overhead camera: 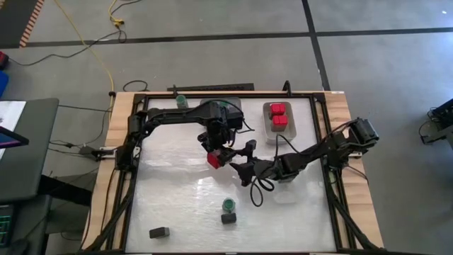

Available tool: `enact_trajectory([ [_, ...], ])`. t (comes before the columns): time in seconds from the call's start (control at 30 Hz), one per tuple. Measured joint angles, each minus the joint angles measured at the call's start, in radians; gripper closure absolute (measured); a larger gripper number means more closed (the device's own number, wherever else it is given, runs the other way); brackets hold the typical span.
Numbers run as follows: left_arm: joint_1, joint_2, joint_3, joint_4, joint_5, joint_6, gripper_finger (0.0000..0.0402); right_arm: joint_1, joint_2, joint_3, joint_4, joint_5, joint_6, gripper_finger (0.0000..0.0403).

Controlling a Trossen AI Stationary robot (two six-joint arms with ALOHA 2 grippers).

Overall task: Sort spices by type
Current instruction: Put the center red seasoning can into the gray bin

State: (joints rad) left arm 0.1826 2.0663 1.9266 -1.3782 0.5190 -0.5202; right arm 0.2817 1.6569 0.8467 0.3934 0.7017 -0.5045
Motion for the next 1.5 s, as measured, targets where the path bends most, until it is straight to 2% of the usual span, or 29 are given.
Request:
enact_trajectory([
  [0.13,0.009,0.000,0.000,0.000,0.000,-0.004,0.0104,0.001,0.000,0.000,-0.025,0.000,-0.001,0.0092],
  [0.33,0.011,0.000,0.000,0.007,0.000,0.000,0.0104,-0.004,0.000,0.000,-0.031,0.001,0.006,0.0017],
  [0.43,0.012,0.000,0.000,0.007,0.001,0.005,0.0104,-0.006,0.000,0.000,-0.024,0.001,0.111,0.0008],
  [0.53,0.012,0.000,0.000,0.014,0.003,0.024,0.0104,-0.014,0.000,0.000,-0.031,0.001,0.192,0.0020],
  [0.63,0.012,0.000,0.000,0.053,0.019,0.023,0.0104,-0.024,0.000,0.000,-0.042,0.000,0.193,0.0026],
  [0.93,0.012,0.000,0.000,0.148,0.079,0.006,0.0104,-0.027,0.000,0.000,-0.058,-0.006,0.077,0.0034],
  [1.03,0.012,0.000,0.000,0.148,0.079,0.004,0.0104,-0.027,0.000,0.000,-0.057,-0.005,0.077,0.0059],
  [1.27,0.014,0.000,0.000,0.173,0.085,-0.008,0.0103,-0.027,-0.001,0.000,-0.056,0.013,0.070,0.0168],
  [1.5,0.016,-0.001,-0.001,0.185,0.027,-0.028,0.0103,-0.028,-0.001,-0.001,-0.064,0.013,0.070,0.0168],
])
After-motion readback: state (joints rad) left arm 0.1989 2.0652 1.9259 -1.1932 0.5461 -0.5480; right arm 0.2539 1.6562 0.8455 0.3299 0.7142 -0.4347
